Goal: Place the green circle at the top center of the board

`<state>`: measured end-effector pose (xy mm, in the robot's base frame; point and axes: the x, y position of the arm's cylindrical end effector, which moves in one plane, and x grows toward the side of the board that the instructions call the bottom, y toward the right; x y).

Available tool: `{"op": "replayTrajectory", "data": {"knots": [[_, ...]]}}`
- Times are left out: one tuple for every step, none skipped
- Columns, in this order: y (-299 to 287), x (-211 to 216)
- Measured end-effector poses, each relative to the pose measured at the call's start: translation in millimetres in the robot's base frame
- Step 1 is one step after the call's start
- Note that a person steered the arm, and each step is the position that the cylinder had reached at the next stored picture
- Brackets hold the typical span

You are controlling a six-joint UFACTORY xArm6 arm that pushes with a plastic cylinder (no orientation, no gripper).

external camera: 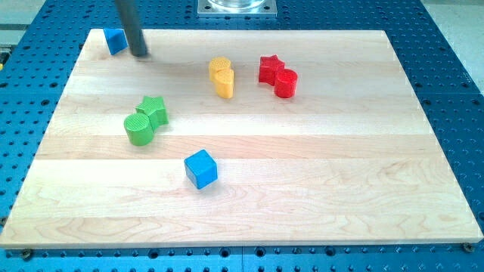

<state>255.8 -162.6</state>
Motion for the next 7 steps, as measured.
{"op": "replayTrajectory", "data": {"knots": [[23.2,27.0],[-28.8,89.6],[-80.2,148.6],[-84.4,222.9],[-44.5,257.2],[-3.8,251.9],[13.2,249.7]]}}
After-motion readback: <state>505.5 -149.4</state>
